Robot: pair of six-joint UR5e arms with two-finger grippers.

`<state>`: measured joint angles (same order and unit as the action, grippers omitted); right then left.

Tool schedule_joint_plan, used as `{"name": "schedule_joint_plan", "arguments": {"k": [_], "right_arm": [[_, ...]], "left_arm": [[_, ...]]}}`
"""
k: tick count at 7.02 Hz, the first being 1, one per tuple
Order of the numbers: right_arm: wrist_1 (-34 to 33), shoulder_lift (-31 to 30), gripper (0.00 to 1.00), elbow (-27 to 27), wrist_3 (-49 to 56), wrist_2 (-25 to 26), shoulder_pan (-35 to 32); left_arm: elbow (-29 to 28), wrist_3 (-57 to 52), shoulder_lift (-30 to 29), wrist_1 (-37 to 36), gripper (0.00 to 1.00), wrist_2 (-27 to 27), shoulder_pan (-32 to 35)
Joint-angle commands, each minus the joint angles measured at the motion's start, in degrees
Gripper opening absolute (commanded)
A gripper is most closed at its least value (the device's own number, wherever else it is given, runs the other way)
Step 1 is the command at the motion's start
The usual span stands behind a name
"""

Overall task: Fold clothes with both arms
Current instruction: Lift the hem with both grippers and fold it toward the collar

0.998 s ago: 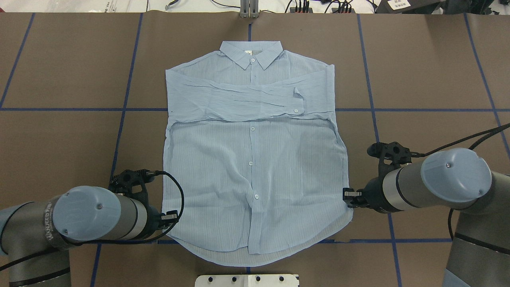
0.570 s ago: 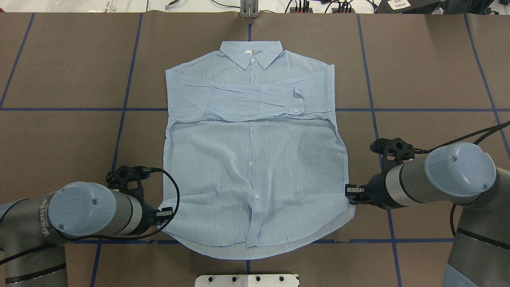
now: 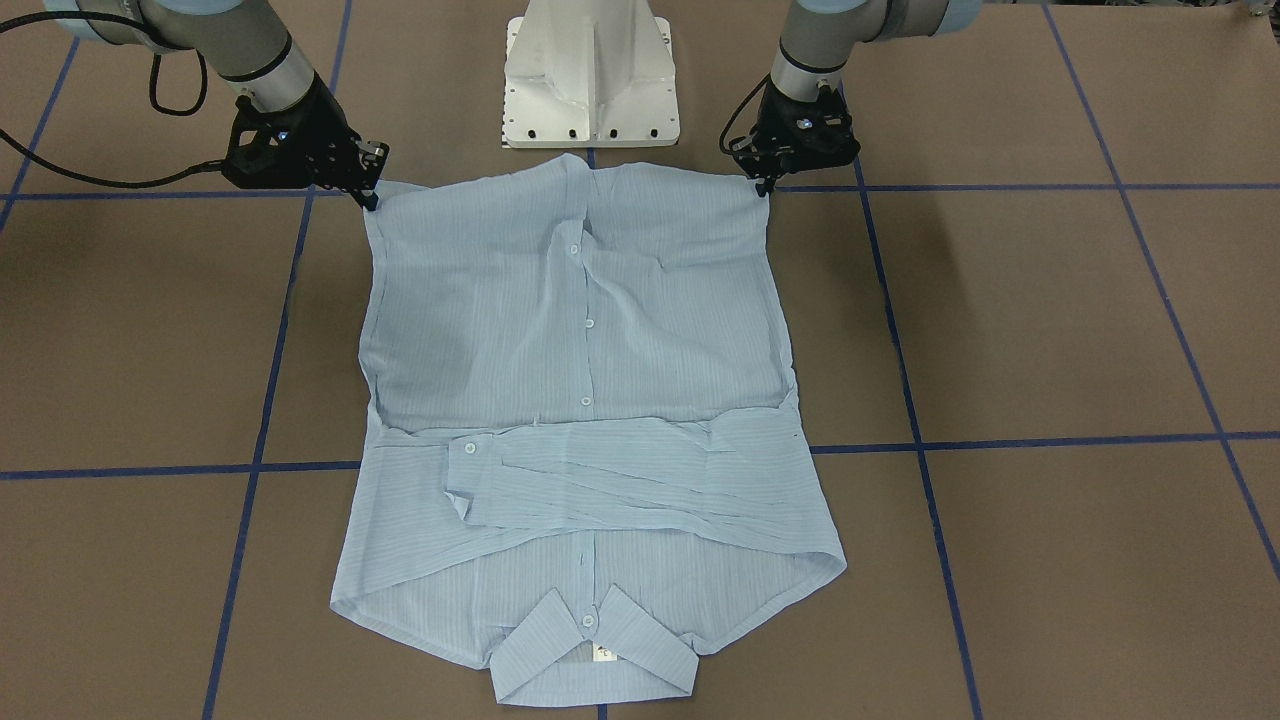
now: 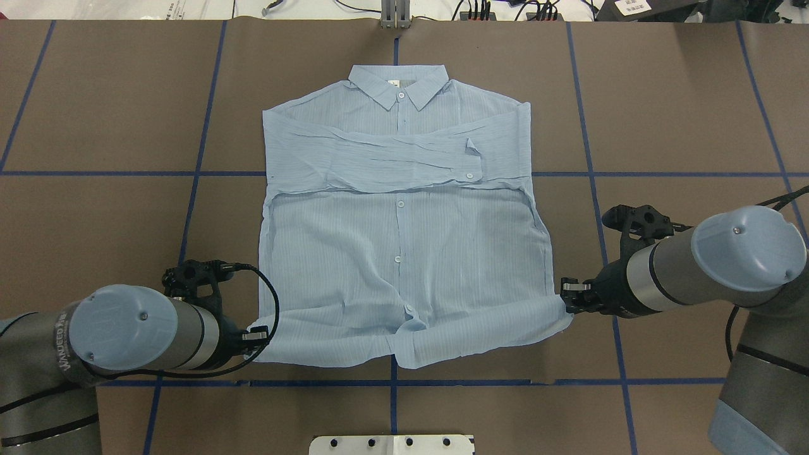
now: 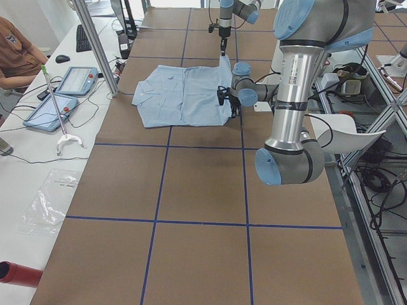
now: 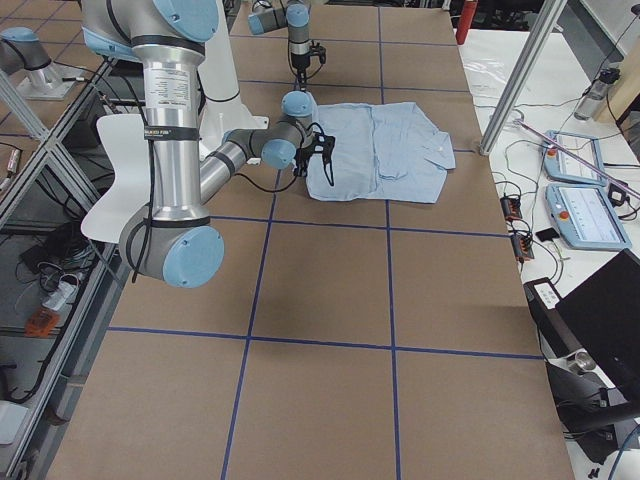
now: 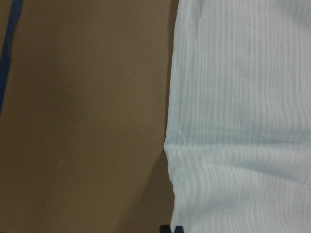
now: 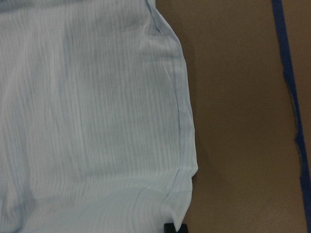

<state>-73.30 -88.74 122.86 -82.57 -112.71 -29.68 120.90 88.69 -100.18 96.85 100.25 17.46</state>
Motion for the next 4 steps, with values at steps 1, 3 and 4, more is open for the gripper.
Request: {"name": "schedule_joint_plan", "arguments": {"k": [1, 3, 4], "right_arm": [[0.0, -0.03, 0.0, -0.08, 0.04, -0.49, -0.82], [0.09, 1.11, 0.0, -0.16, 0.04, -1.63, -3.88], [0.09, 2.77, 0.0, -0.16, 0.04, -3.03, -5.73]], "left_arm": [[0.21, 0.08, -0.44, 0.09, 0.0, 0.04, 0.2], [2.05, 0.08, -3.24, 0.0, 0.0, 3.96, 4.39], [2.41, -0.09, -4.13, 0.0, 0.0, 6.17, 7.55]]}}
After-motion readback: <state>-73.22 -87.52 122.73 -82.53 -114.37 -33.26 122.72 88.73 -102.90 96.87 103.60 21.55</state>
